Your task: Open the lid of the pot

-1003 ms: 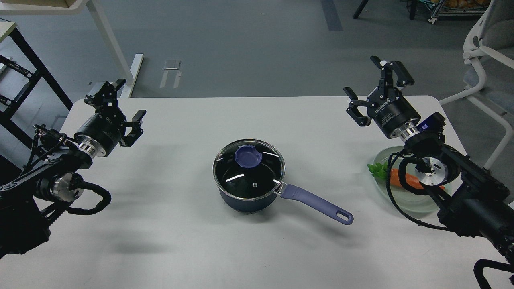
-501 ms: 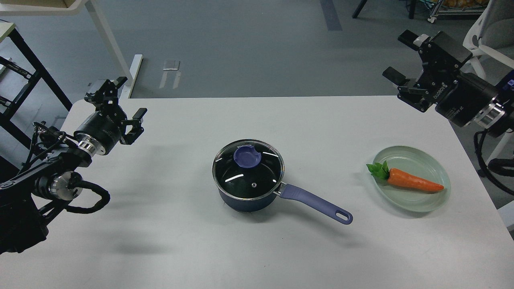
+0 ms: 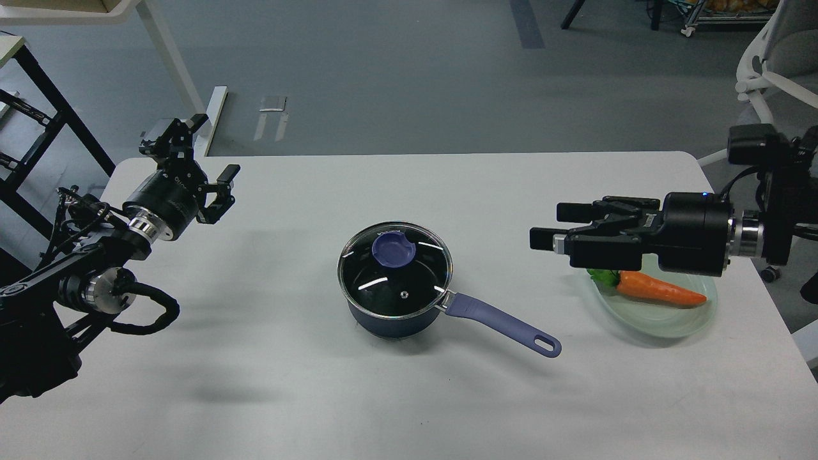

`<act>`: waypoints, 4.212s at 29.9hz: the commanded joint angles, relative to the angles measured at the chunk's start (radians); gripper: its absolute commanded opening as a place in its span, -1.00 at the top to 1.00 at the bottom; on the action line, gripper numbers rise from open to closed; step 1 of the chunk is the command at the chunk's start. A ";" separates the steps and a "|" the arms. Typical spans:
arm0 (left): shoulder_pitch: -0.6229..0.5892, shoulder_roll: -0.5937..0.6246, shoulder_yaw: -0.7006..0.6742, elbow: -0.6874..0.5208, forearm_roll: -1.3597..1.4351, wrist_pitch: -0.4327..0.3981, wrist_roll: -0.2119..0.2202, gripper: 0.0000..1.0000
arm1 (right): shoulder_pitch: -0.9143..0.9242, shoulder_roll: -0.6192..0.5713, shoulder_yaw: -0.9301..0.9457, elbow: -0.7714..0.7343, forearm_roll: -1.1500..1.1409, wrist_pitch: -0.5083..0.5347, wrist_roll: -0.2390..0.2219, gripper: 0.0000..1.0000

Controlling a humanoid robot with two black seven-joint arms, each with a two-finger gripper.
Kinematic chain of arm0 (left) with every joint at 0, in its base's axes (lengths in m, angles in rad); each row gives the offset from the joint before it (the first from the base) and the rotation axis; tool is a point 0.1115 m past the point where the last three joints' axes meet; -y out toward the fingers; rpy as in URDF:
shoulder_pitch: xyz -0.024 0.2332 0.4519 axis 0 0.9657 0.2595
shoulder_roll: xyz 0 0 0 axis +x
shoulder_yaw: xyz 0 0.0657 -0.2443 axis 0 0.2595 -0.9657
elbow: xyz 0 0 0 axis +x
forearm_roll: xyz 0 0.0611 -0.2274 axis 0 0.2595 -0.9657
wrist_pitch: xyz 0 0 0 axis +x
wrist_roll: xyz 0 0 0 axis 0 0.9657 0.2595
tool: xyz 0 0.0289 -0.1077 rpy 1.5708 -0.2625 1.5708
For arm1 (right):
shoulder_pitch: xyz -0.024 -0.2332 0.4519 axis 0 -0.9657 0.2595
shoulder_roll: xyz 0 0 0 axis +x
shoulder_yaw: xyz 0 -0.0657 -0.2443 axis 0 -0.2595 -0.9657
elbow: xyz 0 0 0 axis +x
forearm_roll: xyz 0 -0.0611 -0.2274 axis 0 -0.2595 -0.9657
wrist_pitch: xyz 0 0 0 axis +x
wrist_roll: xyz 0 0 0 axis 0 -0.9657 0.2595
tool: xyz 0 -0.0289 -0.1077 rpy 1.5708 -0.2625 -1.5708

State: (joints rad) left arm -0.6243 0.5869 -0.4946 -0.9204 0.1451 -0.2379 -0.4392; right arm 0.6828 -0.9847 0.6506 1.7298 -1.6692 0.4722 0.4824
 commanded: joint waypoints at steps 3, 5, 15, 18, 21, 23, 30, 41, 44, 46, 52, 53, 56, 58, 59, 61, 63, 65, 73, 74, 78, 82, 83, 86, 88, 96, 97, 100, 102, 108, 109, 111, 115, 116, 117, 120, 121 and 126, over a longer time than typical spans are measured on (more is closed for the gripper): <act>-0.005 0.007 0.016 0.000 -0.001 0.000 0.000 -0.99 | 0.174 0.061 -0.285 0.001 -0.260 0.000 0.006 -1.00; -0.005 0.007 0.018 0.000 -0.001 0.000 0.000 -0.99 | 0.205 0.083 -0.340 -0.004 -0.312 0.000 0.006 -1.00; -0.005 0.010 0.018 -0.002 -0.001 0.000 0.000 -0.99 | 0.222 0.184 -0.408 -0.099 -0.466 0.008 0.006 -1.00; -0.003 0.010 0.018 -0.002 -0.001 0.000 0.000 -0.99 | 0.218 0.192 -0.413 -0.134 -0.478 0.008 0.006 -1.00; -0.003 0.011 0.018 -0.002 -0.001 0.000 0.000 -0.99 | 0.219 0.247 -0.425 -0.176 -0.475 0.008 0.006 -1.00; -0.003 0.011 0.018 -0.002 -0.001 0.000 -0.001 -0.99 | 0.218 0.277 -0.425 -0.205 -0.474 0.008 0.006 -1.00; -0.005 0.018 0.018 -0.002 -0.002 0.000 -0.001 -0.99 | 0.216 0.354 -0.424 -0.257 -0.460 0.008 0.006 -0.91; -0.005 0.027 0.018 -0.002 -0.002 0.002 0.000 -0.99 | 0.208 0.356 -0.425 -0.256 -0.455 0.016 0.006 -0.44; -0.005 0.028 0.018 -0.002 -0.002 0.000 0.000 -0.99 | 0.208 0.353 -0.425 -0.256 -0.455 0.016 0.006 -0.37; -0.003 0.028 0.018 -0.002 -0.002 0.000 -0.001 -0.99 | 0.208 0.353 -0.425 -0.256 -0.455 0.016 0.006 -0.26; -0.003 0.036 0.018 -0.002 -0.002 0.000 0.000 -0.99 | 0.208 0.353 -0.425 -0.256 -0.455 0.016 0.006 -0.18; -0.005 0.036 0.018 -0.002 -0.002 0.000 -0.001 -0.99 | 0.208 0.351 -0.425 -0.256 -0.455 0.016 0.006 -0.17; -0.003 0.037 0.018 -0.002 -0.002 0.000 0.000 -0.99 | 0.204 0.348 -0.425 -0.256 -0.455 0.016 0.006 0.00; -0.005 0.036 0.018 -0.002 -0.002 0.000 0.000 -0.99 | 0.198 0.348 -0.425 -0.256 -0.455 0.016 0.006 0.03; -0.005 0.036 0.018 -0.002 -0.002 0.000 0.000 -0.99 | 0.196 0.348 -0.425 -0.256 -0.455 0.016 0.006 0.04; -0.003 0.036 0.018 -0.002 -0.002 0.000 0.000 -0.99 | 0.189 0.348 -0.425 -0.256 -0.455 0.016 0.006 0.04; -0.003 0.034 0.018 -0.002 -0.002 0.000 0.000 -0.99 | 0.179 0.350 -0.425 -0.256 -0.455 0.016 0.006 0.08; -0.005 0.034 0.018 -0.002 -0.002 0.000 0.000 -0.99 | 0.178 0.350 -0.425 -0.257 -0.455 0.016 0.006 0.09; -0.005 0.036 0.018 -0.002 -0.002 0.000 0.000 -0.99 | 0.175 0.351 -0.424 -0.257 -0.455 0.016 0.006 0.22; -0.003 0.036 0.018 -0.002 -0.002 0.000 0.000 -0.99 | 0.173 0.351 -0.424 -0.257 -0.457 0.016 0.006 0.27; -0.005 0.041 0.018 -0.002 -0.002 -0.001 0.000 -0.99 | 0.175 0.348 -0.422 -0.256 -0.455 0.016 0.006 0.30; -0.005 0.041 0.016 -0.002 -0.002 0.000 0.000 -0.99 | 0.176 0.347 -0.422 -0.256 -0.457 0.016 0.006 0.39; -0.005 0.041 0.016 -0.002 -0.002 0.000 0.000 -0.99 | 0.176 0.347 -0.422 -0.256 -0.457 0.016 0.006 0.43; -0.005 0.041 0.016 -0.003 -0.002 -0.001 0.000 -0.99 | 0.176 0.347 -0.422 -0.256 -0.455 0.016 0.006 0.45; -0.005 0.042 0.018 -0.009 -0.002 0.000 0.000 -0.99 | 0.176 0.345 -0.422 -0.256 -0.455 0.016 0.006 0.45; -0.006 0.057 0.018 -0.014 0.010 -0.001 0.002 -0.99 | 0.178 0.340 -0.420 -0.254 -0.455 0.016 0.006 0.56; -0.009 0.063 0.021 -0.014 0.026 -0.001 0.000 -0.99 | 0.178 0.340 -0.420 -0.254 -0.455 0.016 0.006 0.56; -0.049 0.070 0.056 -0.014 0.137 -0.003 0.000 -0.99 | 0.179 0.340 -0.420 -0.254 -0.455 0.016 0.006 0.56; -0.096 0.070 0.094 -0.014 0.287 -0.008 -0.001 -0.99 | 0.179 0.339 -0.420 -0.254 -0.455 0.016 0.006 0.56; -0.192 0.065 0.107 -0.130 0.929 -0.012 -0.050 -0.99 | 0.178 0.340 -0.420 -0.254 -0.455 0.016 0.006 0.55; -0.196 0.062 0.107 -0.168 1.033 -0.002 -0.050 -0.99 | 0.178 0.340 -0.420 -0.254 -0.455 0.016 0.006 0.55; -0.207 0.059 0.107 -0.218 1.196 0.011 -0.050 -0.99 | 0.178 0.340 -0.420 -0.254 -0.455 0.016 0.006 0.54; -0.285 0.051 0.184 -0.274 1.408 0.006 -0.050 -0.99 | 0.178 0.340 -0.420 -0.254 -0.455 0.016 0.006 0.54; -0.319 0.050 0.238 -0.291 1.447 0.009 -0.050 -0.99 | 0.178 0.340 -0.420 -0.254 -0.455 0.016 0.006 0.54; -0.365 0.044 0.304 -0.308 1.491 0.015 -0.050 -0.99 | 0.178 0.340 -0.420 -0.254 -0.455 0.016 0.006 0.54; -0.443 0.012 0.456 -0.325 1.618 0.105 -0.050 -0.99 | 0.178 0.339 -0.420 -0.254 -0.455 0.016 0.006 0.54; -0.457 0.001 0.490 -0.322 1.674 0.170 -0.050 -0.97 | 0.178 0.339 -0.420 -0.254 -0.455 0.016 0.006 0.54; -0.479 -0.048 0.536 -0.305 1.835 0.270 -0.050 -0.96 | 0.178 0.340 -0.419 -0.254 -0.455 0.016 0.006 0.54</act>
State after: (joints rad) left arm -1.0956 0.5631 0.0255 -1.2311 1.9268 0.0063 -0.4892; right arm 0.8607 -0.6456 0.2310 1.4757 -2.1245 0.4887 0.4887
